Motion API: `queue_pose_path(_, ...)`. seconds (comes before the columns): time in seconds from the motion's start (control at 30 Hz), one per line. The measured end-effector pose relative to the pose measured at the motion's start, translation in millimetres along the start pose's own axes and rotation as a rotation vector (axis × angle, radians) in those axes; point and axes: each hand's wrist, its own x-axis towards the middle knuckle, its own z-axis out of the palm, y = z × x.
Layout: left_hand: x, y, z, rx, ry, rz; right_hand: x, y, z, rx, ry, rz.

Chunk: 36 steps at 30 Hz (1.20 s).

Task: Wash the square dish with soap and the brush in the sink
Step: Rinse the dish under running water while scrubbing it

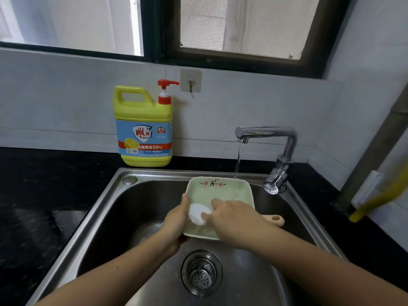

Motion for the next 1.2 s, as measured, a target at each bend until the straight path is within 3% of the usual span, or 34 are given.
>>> queue_pose_path(0.1,0,0,-4,0.026,0.011,0.009,-10,0,-6,0.066,-0.038,-0.078)
queue_pose_path(0.3,-4,1,-3,0.027,-0.027,0.044,-12,31,-31,0.323,-0.227,-0.055)
queue_pose_path(0.57,-5,3,-7,0.097,0.031,0.105,-23,54,-42,0.027,-0.503,0.125)
queue_pose_path(0.77,-9,5,-6,0.152,0.044,0.146,-16,37,-17,-0.294,-0.313,0.117)
queue_pose_path(0.93,-10,5,-7,0.133,0.051,0.156,-23,31,3,-0.134,-0.233,0.057)
queue_pose_path(1.2,-14,1,2,0.111,0.026,0.103,-16,33,2,-0.314,-0.178,0.316)
